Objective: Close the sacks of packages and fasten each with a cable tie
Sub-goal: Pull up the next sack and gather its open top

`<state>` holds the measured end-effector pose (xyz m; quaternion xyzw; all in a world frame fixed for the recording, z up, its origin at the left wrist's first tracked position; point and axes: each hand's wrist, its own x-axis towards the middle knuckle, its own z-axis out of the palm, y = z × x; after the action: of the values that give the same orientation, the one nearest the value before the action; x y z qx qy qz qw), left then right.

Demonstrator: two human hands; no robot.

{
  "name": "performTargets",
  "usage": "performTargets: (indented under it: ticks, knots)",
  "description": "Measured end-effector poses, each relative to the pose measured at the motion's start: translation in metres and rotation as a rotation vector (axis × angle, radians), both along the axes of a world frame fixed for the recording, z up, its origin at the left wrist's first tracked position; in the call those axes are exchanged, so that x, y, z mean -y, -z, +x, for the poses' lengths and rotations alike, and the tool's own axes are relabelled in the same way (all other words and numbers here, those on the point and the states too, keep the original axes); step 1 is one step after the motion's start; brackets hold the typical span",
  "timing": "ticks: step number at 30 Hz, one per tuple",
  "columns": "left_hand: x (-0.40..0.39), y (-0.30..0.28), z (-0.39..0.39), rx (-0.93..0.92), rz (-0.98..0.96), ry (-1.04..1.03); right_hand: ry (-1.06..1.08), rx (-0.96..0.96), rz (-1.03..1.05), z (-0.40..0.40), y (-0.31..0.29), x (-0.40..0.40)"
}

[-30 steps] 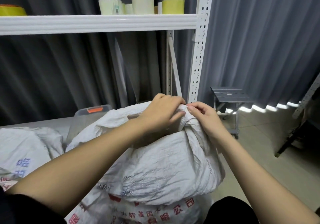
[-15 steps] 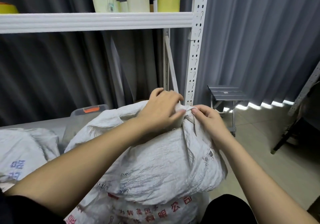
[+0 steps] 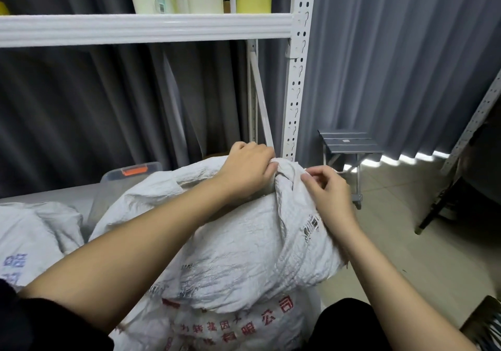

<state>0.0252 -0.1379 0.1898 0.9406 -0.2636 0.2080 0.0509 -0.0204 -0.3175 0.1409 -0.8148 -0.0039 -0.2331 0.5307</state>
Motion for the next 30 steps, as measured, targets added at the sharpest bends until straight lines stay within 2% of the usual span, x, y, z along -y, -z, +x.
performTargets:
  ticks: [2,4,6,8,9,11,14,16,17,19,22,25,28,30]
  knots:
    - [-0.001,-0.001,0.000,-0.070,-0.112,0.090,-0.169,-0.073,0.335,0.001,-0.013,0.002]
    - [0.001,-0.005,-0.001,-0.099,-0.155,0.226,-0.346,-0.126,0.566,0.000,-0.027,0.005]
    - [0.006,-0.009,-0.005,-0.068,-0.159,0.299,-0.469,-0.141,0.631,-0.003,-0.038,0.007]
    - [0.011,-0.014,-0.005,0.012,-0.094,0.271,-0.500,-0.135,0.617,-0.006,-0.042,0.007]
    - [0.014,-0.016,-0.004,0.083,-0.029,0.236,-0.460,-0.120,0.553,-0.007,-0.042,0.007]
    - [0.015,-0.014,-0.001,0.185,0.029,0.130,-0.302,-0.064,0.295,-0.011,-0.040,0.006]
    - [0.013,-0.013,0.003,0.146,-0.075,-0.027,0.009,-0.095,-0.204,-0.020,-0.032,0.000]
    - [0.010,-0.014,0.005,0.103,-0.070,-0.035,0.136,-0.001,-0.361,-0.023,-0.026,-0.002]
    - [0.007,-0.015,0.006,0.066,-0.052,-0.013,0.135,0.062,-0.322,-0.022,-0.023,0.001]
    - [0.002,-0.018,0.010,-0.053,-0.041,0.030,-0.030,0.116,0.010,-0.016,-0.020,0.007]
    - [-0.001,-0.021,0.007,-0.262,-0.241,0.200,-0.331,-0.015,0.457,-0.013,-0.025,0.009]
    - [0.006,-0.024,-0.007,-0.286,-0.331,0.364,-0.536,-0.103,0.724,-0.011,-0.032,0.008]
    - [0.011,-0.025,-0.013,-0.210,-0.311,0.391,-0.597,-0.085,0.845,-0.012,-0.033,0.009]
    - [0.012,-0.023,-0.010,-0.131,-0.244,0.390,-0.510,-0.010,0.747,-0.014,-0.031,0.008]
